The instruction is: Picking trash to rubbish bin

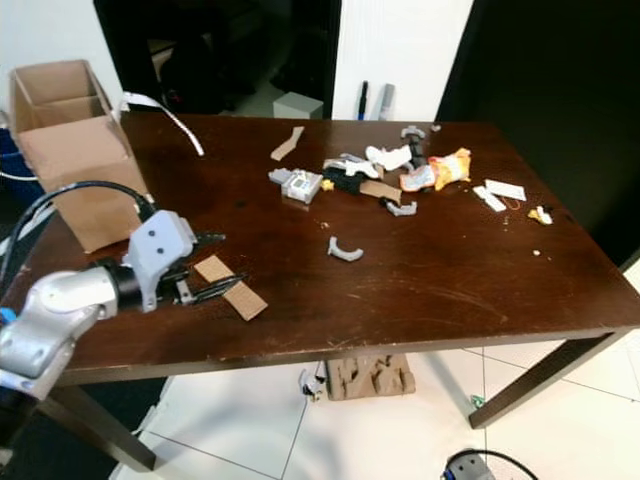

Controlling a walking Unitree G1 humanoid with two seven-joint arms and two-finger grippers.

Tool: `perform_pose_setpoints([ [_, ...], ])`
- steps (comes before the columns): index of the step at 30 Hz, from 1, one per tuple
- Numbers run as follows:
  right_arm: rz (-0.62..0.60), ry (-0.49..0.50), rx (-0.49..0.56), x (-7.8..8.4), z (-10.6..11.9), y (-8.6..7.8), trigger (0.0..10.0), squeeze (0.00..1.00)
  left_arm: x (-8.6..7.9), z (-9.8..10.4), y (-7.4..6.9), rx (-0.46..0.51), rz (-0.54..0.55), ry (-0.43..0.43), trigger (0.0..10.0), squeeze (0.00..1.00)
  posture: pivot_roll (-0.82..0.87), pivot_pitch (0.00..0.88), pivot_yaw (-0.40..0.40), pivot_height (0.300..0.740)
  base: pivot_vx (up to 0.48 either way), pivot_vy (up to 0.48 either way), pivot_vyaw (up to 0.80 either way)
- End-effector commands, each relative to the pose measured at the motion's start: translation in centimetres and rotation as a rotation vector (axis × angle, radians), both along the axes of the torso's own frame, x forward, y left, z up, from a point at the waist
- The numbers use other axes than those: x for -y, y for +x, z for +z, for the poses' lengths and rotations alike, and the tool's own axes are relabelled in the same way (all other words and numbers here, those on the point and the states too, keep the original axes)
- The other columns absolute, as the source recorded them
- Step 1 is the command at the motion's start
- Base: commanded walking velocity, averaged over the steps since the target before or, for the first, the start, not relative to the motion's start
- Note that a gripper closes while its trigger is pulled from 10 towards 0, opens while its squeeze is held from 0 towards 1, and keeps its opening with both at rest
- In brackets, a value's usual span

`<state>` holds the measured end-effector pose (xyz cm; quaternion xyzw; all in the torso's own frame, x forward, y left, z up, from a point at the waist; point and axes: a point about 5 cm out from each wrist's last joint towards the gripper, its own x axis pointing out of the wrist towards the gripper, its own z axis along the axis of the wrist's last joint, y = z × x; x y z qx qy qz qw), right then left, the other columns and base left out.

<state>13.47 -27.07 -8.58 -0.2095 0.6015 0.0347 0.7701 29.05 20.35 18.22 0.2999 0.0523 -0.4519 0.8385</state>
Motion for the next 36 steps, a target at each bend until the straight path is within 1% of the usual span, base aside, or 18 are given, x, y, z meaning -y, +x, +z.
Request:
perform_pose_setpoints([
  [1, -0.012, -0.001, -0.006, 0.3, 0.0, -0.3, 10.0, 0.00, -0.4, -0.2, -0.4, -0.039, -0.014, 0.084, 10.0, 0.00, 0.11, 0.033, -0.070, 0.740, 0.000, 0.000, 0.00],
  [2, -0.011, 0.000, -0.006, 0.3, 0.0, -0.3, 10.0, 0.00, -0.5, -0.2, -0.4, -0.045, -0.014, 0.099, 10.0, 0.00, 0.11, 0.033, -0.070, 0.740, 0.000, 0.000, 0.00],
  [6, -0.014, 0.005, -0.007, 0.2, -0.1, -0.3, 10.0, 0.00, -0.3, -0.3, -0.2, -0.044, -0.014, 0.103, 10.0, 0.00, 0.11, 0.034, -0.071, 0.740, 0.000, 0.000, 0.00],
  [7, -0.015, 0.030, 0.017, -0.2, -0.1, 0.0, 10.0, 0.00, 0.1, -0.5, -0.1, -0.041, -0.026, 0.086, 10.0, 0.00, 0.11, 0.037, -0.072, 0.740, 0.000, 0.000, 0.00],
  [9, -0.014, 0.045, 0.033, -0.5, -0.1, 0.2, 10.0, 0.00, 0.3, -0.5, -0.1, -0.046, -0.034, 0.077, 10.0, 0.00, 0.10, 0.035, -0.071, 0.740, 0.000, 0.000, 0.00],
  [10, -0.039, 0.075, 0.056, -0.8, 0.0, 0.5, 10.0, 0.00, 0.4, -0.6, -0.1, -0.050, -0.037, 0.062, 10.0, 0.00, 0.10, 0.039, -0.071, 0.740, 0.000, 0.000, 0.00],
  [12, -0.039, 0.095, 0.077, -1.1, 0.1, 1.1, 10.0, 0.00, 0.5, -0.7, -0.1, -0.059, -0.047, 0.073, 10.0, 0.00, 0.10, 0.038, -0.069, 0.740, 0.000, 0.000, 0.00],
  [14, -0.028, 0.097, 0.073, -1.2, 0.1, 1.2, 10.0, 0.00, 0.7, -0.8, -0.1, -0.066, -0.058, 0.071, 10.0, 0.00, 0.10, 0.040, -0.069, 0.740, 0.000, 0.000, 0.00],
  [16, -0.022, 0.096, 0.069, -1.2, 0.1, 1.2, 10.0, 0.00, 0.7, -0.7, -0.2, -0.077, -0.069, 0.089, 10.0, 0.00, 0.10, 0.039, -0.069, 0.740, 0.000, 0.000, 0.00],
  [18, -0.015, 0.094, 0.065, -1.3, 0.1, 1.2, 10.0, 0.00, 0.8, -0.6, -0.1, -0.087, -0.077, 0.104, 10.0, 0.00, 0.10, 0.039, -0.067, 0.740, 0.000, 0.000, 0.00],
  [23, -0.005, 0.093, 0.060, -1.3, 0.0, 1.2, 10.0, 0.00, 0.8, -0.3, 0.2, -0.076, -0.084, 0.115, 10.0, 0.00, 0.10, 0.043, -0.067, 0.740, 0.000, 0.000, 0.00],
  [24, -0.006, 0.093, 0.053, -1.2, 0.0, 1.0, 10.0, 0.00, 0.9, -0.3, 0.4, -0.069, -0.092, 0.136, 10.0, 0.00, 0.09, 0.044, -0.067, 0.740, 0.000, 0.000, 0.00],
  [29, -0.006, 0.094, 0.041, -1.1, -0.1, 0.6, 10.0, 0.00, 1.2, -0.4, 0.5, -0.080, -0.118, 0.161, 10.0, 0.00, 0.09, 0.045, -0.065, 0.740, 0.000, 0.000, 0.00],
  [31, -0.008, 0.094, 0.039, -1.0, -0.1, 0.5, 10.0, 0.00, 1.6, -0.2, 0.7, -0.078, -0.132, 0.160, 10.0, 0.00, 0.08, 0.045, -0.066, 0.740, 0.000, 0.000, 0.00],
  [33, -0.013, 0.089, 0.039, -0.6, 0.0, 0.4, 10.0, 0.00, 2.4, -0.1, 0.8, -0.067, -0.147, 0.150, 10.0, 0.00, 0.08, 0.041, -0.101, 0.740, 0.000, 0.000, 0.00],
  [36, -0.011, 0.087, 0.038, -0.3, 0.1, 0.3, 10.0, 0.00, 2.8, 0.0, 0.8, -0.059, -0.153, 0.154, 10.0, 0.00, 0.08, 0.046, -0.115, 0.740, 0.000, 0.000, 0.00],
])
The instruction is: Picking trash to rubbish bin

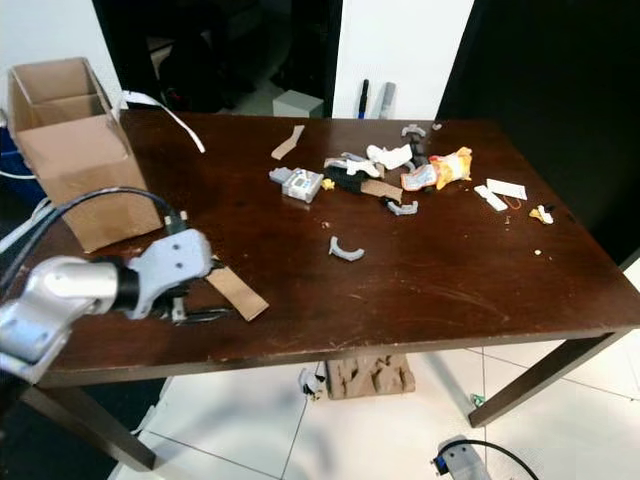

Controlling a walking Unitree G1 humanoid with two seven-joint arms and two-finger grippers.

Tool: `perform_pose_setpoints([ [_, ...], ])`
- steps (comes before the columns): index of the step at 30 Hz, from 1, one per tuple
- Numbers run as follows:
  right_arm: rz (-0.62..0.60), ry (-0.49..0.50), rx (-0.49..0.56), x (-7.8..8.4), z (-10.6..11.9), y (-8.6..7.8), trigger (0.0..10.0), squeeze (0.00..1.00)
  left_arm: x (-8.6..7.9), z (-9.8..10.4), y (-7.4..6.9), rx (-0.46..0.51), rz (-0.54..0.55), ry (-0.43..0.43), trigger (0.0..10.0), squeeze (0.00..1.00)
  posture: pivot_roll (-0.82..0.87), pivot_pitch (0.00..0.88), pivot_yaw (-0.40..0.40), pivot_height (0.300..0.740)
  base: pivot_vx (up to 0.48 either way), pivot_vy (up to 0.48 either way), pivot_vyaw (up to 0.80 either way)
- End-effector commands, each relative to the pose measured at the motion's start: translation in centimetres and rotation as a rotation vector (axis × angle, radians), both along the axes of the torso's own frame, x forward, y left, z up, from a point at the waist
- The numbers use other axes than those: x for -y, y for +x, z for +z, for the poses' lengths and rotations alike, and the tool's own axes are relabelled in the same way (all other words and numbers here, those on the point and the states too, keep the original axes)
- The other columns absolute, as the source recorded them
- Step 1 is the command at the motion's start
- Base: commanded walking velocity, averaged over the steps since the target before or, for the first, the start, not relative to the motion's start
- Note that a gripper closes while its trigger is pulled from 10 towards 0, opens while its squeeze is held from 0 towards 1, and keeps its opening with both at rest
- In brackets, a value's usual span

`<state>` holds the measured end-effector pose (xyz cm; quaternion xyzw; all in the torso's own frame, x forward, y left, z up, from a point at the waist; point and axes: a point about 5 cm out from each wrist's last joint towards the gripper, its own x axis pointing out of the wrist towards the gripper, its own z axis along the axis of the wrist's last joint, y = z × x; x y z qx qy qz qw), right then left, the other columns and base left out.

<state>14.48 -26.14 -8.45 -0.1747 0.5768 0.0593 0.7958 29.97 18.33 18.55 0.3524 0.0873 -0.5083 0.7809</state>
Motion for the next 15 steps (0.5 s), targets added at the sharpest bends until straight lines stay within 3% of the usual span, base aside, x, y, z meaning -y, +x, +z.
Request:
perform_pose_setpoints([
  [1, 0.001, -0.008, -0.026, 0.7, 0.0, -0.8, 10.0, 0.00, 1.1, -0.2, -0.3, -0.012, -0.037, -0.020, 10.0, 0.00, 0.08, 0.065, -0.100, 0.740, 0.000, 0.000, 0.00],
  [3, 0.008, -0.005, -0.022, 0.6, 0.0, -0.6, 10.0, 0.00, 1.1, -0.2, -0.4, -0.017, -0.047, -0.025, 10.0, 0.00, 0.05, 0.049, -0.063, 0.740, 0.000, 0.000, 0.00],
  [9, 0.000, 0.020, -0.001, -0.3, 0.0, 0.3, 10.0, 0.00, 1.0, 0.2, 0.1, -0.013, -0.071, -0.029, 10.0, 0.00, 0.06, 0.038, -0.066, 0.740, 0.000, 0.000, 0.00],
  [15, 0.007, 0.021, -0.020, -0.5, -0.2, -0.1, 10.0, 0.00, 1.0, 0.6, 0.8, -0.041, -0.124, -0.042, 10.0, 0.00, 0.07, 0.038, -0.079, 0.740, 0.000, 0.000, 0.00],
])
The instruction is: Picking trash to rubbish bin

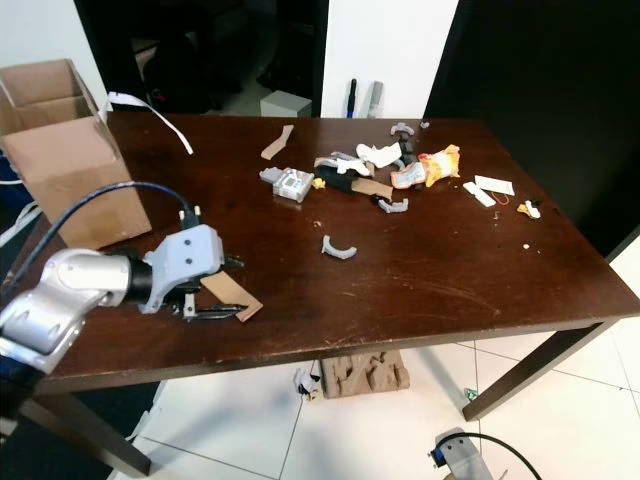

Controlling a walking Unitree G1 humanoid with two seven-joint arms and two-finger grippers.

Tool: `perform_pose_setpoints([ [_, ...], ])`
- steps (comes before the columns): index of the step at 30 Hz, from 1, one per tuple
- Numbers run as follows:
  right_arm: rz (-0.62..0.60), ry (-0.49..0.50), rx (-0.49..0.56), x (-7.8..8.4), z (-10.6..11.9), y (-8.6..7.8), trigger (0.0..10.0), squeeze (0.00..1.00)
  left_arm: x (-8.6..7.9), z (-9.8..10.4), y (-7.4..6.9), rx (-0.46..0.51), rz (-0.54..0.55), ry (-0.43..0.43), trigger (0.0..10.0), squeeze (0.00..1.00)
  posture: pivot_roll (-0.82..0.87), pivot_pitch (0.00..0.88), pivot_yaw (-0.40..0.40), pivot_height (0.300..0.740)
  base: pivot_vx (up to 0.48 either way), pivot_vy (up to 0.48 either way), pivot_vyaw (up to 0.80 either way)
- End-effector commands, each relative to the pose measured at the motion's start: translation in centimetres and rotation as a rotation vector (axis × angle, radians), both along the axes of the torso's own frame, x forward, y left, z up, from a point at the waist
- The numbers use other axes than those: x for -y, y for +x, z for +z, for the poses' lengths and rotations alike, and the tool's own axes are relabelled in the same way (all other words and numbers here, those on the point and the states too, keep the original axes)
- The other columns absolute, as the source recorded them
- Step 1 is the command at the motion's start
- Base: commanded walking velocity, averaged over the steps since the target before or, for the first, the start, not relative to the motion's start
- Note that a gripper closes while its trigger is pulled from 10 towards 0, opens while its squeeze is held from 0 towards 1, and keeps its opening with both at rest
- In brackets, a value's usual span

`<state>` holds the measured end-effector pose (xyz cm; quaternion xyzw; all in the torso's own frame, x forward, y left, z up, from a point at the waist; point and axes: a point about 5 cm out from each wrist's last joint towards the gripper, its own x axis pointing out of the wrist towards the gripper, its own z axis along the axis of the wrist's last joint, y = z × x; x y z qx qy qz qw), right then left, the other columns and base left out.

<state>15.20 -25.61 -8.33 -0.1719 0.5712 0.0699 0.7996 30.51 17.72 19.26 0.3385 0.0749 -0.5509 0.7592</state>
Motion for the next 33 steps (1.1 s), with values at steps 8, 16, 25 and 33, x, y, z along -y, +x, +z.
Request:
perform_pose_setpoints([
  [8, -0.019, -0.008, -0.042, 0.7, -0.3, -1.3, 10.0, 0.00, -2.1, -0.9, 3.8, 0.068, 0.166, 0.017, 10.0, 0.00, 0.05, 0.070, -0.077, 0.740, 0.000, 0.000, 0.00],
  [16, -0.043, -0.009, -0.064, 0.9, -0.6, -2.5, 10.0, 0.00, -3.1, -2.7, 4.7, 0.043, 0.263, -0.044, 10.0, 0.00, 0.03, 0.074, -0.062, 0.740, 0.000, 0.000, 0.00],
  [25, -0.087, 0.000, -0.064, 0.7, -0.8, -3.0, 10.0, 0.00, -2.0, -3.5, 3.3, -0.099, 0.094, -0.154, 10.0, 0.00, 0.02, 0.082, -0.020, 0.740, 0.000, 0.000, 0.00],
  [33, -0.097, 0.015, -0.080, 0.0, -1.3, -3.9, 10.0, 0.00, -1.1, -5.1, 1.3, -0.197, -0.048, -0.141, 10.0, 0.00, 0.04, 0.079, -0.009, 0.740, 0.000, 0.000, 0.00],
])
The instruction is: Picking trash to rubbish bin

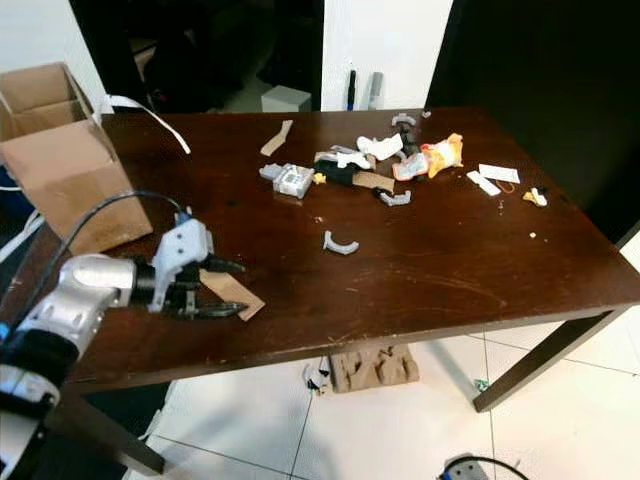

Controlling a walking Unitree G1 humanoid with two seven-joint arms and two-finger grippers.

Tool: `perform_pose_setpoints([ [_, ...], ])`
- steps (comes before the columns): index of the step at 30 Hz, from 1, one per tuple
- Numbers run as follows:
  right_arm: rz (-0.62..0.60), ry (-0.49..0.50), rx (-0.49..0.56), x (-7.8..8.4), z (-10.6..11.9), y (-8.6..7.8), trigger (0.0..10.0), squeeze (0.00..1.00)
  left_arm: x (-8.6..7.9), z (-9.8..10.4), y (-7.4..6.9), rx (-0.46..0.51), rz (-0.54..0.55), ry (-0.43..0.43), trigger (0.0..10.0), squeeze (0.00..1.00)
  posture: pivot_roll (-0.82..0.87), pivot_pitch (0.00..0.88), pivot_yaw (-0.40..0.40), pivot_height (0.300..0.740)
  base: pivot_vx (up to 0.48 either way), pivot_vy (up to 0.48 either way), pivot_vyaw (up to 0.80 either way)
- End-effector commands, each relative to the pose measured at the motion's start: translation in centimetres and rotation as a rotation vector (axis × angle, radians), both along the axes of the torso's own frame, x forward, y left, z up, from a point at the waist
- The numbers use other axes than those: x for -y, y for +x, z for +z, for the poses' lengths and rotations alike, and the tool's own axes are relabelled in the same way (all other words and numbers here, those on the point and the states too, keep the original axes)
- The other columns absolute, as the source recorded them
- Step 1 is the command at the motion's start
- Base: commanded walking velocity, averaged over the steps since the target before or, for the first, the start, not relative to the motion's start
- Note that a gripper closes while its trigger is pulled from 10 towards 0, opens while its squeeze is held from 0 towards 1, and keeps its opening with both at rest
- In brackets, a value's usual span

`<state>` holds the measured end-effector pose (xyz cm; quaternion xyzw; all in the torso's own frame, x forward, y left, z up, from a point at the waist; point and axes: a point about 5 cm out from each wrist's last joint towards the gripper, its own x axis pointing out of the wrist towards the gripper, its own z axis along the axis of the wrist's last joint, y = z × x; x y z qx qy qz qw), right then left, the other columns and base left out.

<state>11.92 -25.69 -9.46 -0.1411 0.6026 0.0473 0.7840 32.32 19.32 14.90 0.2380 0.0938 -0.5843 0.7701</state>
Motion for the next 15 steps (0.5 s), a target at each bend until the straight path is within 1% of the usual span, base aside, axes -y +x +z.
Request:
perform_pose_setpoints([
  [1, -0.012, 0.000, -0.018, -0.1, -0.2, -0.6, 10.0, 0.00, 0.9, -1.5, -1.0, -0.056, -0.056, -0.007, 10.0, 0.00, 0.05, 0.077, -0.005, 0.740, 0.000, 0.000, 0.00],
  [2, -0.012, 0.000, -0.018, -0.1, -0.2, -0.6, 10.0, 0.00, 0.9, -1.5, -1.0, -0.056, -0.056, -0.007, 10.0, 0.00, 0.05, 0.077, -0.005, 0.740, 0.000, 0.000, 0.00],
  [3, -0.006, -0.004, -0.020, -0.1, -0.3, -0.7, 10.0, 0.00, 1.6, -3.4, -2.8, -0.123, -0.105, -0.022, 10.0, 0.00, 0.04, 0.077, -0.007, 0.740, 0.000, 0.000, 0.00],
  [4, -0.007, -0.003, -0.018, -0.1, -0.2, -0.7, 10.0, 0.00, 1.9, -4.2, -3.7, -0.155, -0.121, -0.037, 10.0, 0.00, 0.04, 0.077, -0.007, 0.740, 0.000, 0.000, 0.00],
  [6, -0.007, -0.004, -0.016, 0.0, -0.2, -0.7, 10.0, 0.00, 2.4, -4.8, -4.7, -0.186, -0.132, -0.062, 10.0, 0.00, 0.04, 0.082, -0.011, 0.740, 0.000, 0.000, 0.00],
  [7, -0.006, -0.005, -0.015, 0.0, -0.2, -0.6, 10.0, 0.00, 2.5, -4.9, -5.0, -0.192, -0.133, -0.070, 10.0, 0.00, 0.04, 0.082, -0.011, 0.740, 0.000, 0.000, 0.00],
  [9, -0.004, -0.008, -0.015, 0.1, -0.2, -0.6, 10.0, 0.00, 2.8, -5.0, -5.1, -0.184, -0.121, -0.082, 10.0, 0.00, 0.05, 0.088, -0.019, 0.740, 0.000, 0.000, 0.00],
  [11, -0.004, -0.010, -0.014, 0.2, -0.1, -0.6, 10.0, 0.00, 3.1, -5.0, -4.9, -0.167, -0.104, -0.091, 10.0, 0.00, 0.05, 0.088, -0.019, 0.740, 0.000, 0.000, 0.00],
  [12, -0.002, -0.013, -0.014, 0.3, -0.1, -0.6, 10.0, 0.00, 3.4, -4.8, -4.2, -0.132, -0.061, -0.112, 10.0, 0.00, 0.05, 0.088, -0.019, 0.740, 0.000, 0.000, 0.00],
  [13, 0.000, -0.013, -0.015, 0.3, -0.1, -0.6, 10.0, 0.00, 3.3, -4.6, -3.7, -0.106, -0.042, -0.109, 10.0, 0.00, 0.05, 0.093, -0.025, 0.740, 0.000, 0.000, 0.00],
  [14, 0.000, -0.013, -0.015, 0.3, -0.1, -0.6, 10.0, 0.00, 3.3, -4.6, -3.7, -0.106, -0.042, -0.109, 10.0, 0.00, 0.05, 0.093, -0.025, 0.740, 0.000, 0.000, 0.00],
  [15, 0.001, -0.013, -0.014, 0.3, -0.1, -0.6, 10.0, 0.00, 3.2, -4.4, -3.2, -0.079, -0.022, -0.099, 10.0, 0.00, 0.05, 0.093, -0.025, 0.740, 0.000, 0.000, 0.00],
])
